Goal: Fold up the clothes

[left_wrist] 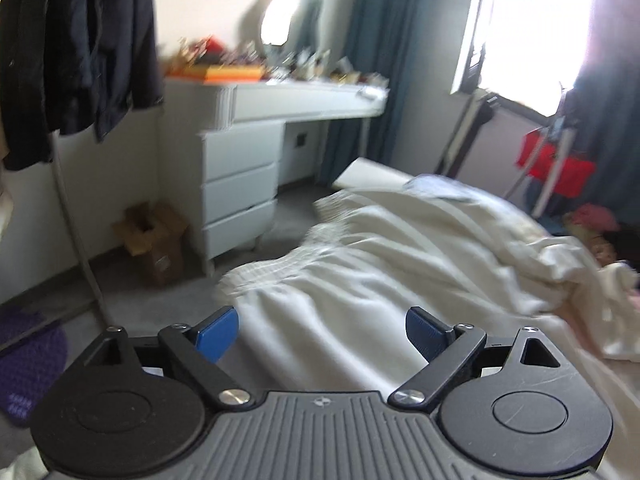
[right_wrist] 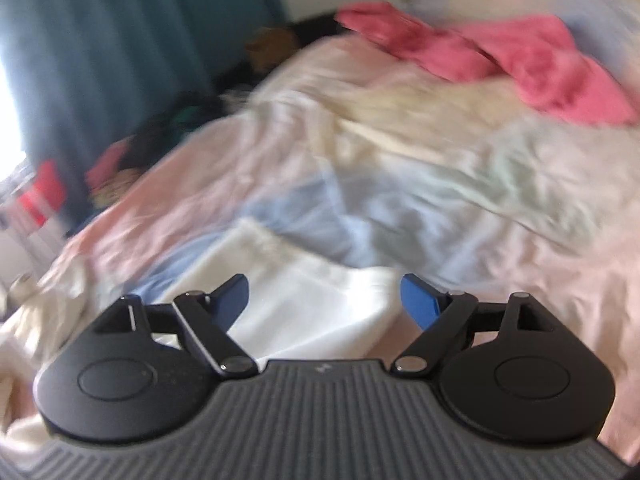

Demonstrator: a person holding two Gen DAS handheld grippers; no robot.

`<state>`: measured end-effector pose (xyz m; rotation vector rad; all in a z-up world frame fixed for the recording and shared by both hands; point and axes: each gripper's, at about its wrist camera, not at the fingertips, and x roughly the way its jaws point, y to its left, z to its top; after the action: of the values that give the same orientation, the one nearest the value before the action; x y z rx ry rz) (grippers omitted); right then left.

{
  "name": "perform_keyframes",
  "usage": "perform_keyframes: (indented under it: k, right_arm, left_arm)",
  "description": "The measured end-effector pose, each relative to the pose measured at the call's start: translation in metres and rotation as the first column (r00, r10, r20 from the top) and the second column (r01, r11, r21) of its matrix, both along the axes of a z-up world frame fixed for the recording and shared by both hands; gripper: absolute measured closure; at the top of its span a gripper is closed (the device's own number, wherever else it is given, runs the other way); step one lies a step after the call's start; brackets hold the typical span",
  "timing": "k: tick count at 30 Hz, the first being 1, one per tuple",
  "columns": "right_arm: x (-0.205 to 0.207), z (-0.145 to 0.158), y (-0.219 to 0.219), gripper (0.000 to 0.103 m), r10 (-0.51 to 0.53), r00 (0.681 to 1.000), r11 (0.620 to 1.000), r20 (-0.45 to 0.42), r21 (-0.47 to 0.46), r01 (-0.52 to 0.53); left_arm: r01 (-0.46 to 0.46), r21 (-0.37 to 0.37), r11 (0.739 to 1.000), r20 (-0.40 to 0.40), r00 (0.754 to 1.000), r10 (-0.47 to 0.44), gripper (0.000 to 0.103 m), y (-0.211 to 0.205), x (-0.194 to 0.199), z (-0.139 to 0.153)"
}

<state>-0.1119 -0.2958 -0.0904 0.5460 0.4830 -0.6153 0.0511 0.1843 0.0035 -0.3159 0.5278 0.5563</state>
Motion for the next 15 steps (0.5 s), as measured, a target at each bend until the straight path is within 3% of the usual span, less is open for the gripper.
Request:
perform_keyframes:
  k: [4, 8, 12, 15]
  right_arm:
    - [-0.006, 0.024, 0.045, 0.018, 0.162, 0.985, 0.984, 0.067, -0.089, -0.155]
    - [-0.011, 0.042, 0.087, 0.018, 0.313, 0.941, 0.945, 0.132, -0.146, -0.294]
    - [-0.006, 0.050, 0.127, 0.018, 0.450, 0.880, 0.886, 0.150, -0.198, -0.420]
    - [-0.005, 0.048, 0.152, 0.018, 0.496, 0.853, 0.864, 0.163, -0.187, -0.467]
  left_arm:
    - [0.140, 0.057, 0.989, 0.061, 0.988, -0.143, 0.009, -0.037, -0.001, 0.006]
    - [0.311, 0.077, 0.947, 0.129, 0.939, -0.318, 0.007, -0.071, -0.006, 0.005]
    - [0.370, 0.137, 0.919, 0.121, 0.914, -0.386, 0.007, -0.104, -0.004, -0.002]
    - [0.409, 0.144, 0.901, 0.108, 0.899, -0.425, 0.007, -0.121, -0.005, -0.009]
